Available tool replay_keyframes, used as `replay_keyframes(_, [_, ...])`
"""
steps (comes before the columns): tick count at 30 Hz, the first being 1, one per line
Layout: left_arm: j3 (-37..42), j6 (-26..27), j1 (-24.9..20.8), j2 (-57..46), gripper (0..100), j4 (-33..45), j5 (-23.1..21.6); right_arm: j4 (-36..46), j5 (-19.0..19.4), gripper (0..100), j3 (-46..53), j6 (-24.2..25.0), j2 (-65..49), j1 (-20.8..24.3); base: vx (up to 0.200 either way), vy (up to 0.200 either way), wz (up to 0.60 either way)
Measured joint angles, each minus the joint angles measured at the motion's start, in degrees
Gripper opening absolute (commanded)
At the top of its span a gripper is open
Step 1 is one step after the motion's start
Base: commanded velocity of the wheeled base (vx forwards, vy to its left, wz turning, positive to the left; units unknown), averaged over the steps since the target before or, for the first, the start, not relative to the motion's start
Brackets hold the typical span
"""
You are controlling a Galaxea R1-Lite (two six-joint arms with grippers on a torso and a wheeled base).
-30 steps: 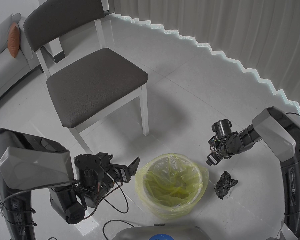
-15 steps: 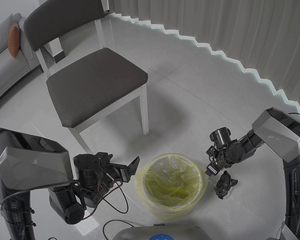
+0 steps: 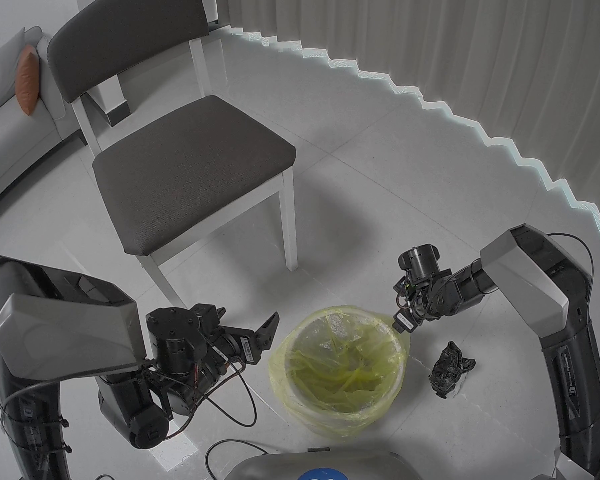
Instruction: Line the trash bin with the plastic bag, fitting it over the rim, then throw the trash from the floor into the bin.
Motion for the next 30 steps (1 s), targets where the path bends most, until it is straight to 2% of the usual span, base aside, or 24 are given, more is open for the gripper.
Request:
replay_keyframes(5, [0.0, 0.0, 0.1, 0.0, 100, 0.0, 0.0, 4.0, -1.6, 100, -8.6, 2.9, 3.4, -0.3, 0.0, 0.0, 0.0])
replay_keyframes(9, [0.0, 0.0, 0.2, 0.0, 100, 0.0, 0.0, 8.0, -1.1, 100, -10.0, 5.5, 4.1, -0.5, 0.0, 0.0, 0.0])
replay_keyframes(12, [0.0, 0.0, 0.2, 0.0, 100, 0.0, 0.0, 12.1, 3.1, 100, -7.5, 8.0, 1.9, -0.8, 0.0, 0.0, 0.0])
replay_keyframes(24, [0.1, -0.1, 0.5, -0.4, 100, 0.0, 0.0, 12.9, 6.5, 100, -1.0, 10.8, -5.1, -1.3, 0.0, 0.0, 0.0])
replay_keyframes(30, [0.0, -0.1, 0.9, -0.7, 100, 0.0, 0.0, 13.1, 8.6, 100, 3.5, 10.9, -9.9, -3.7, 0.0, 0.0, 0.0])
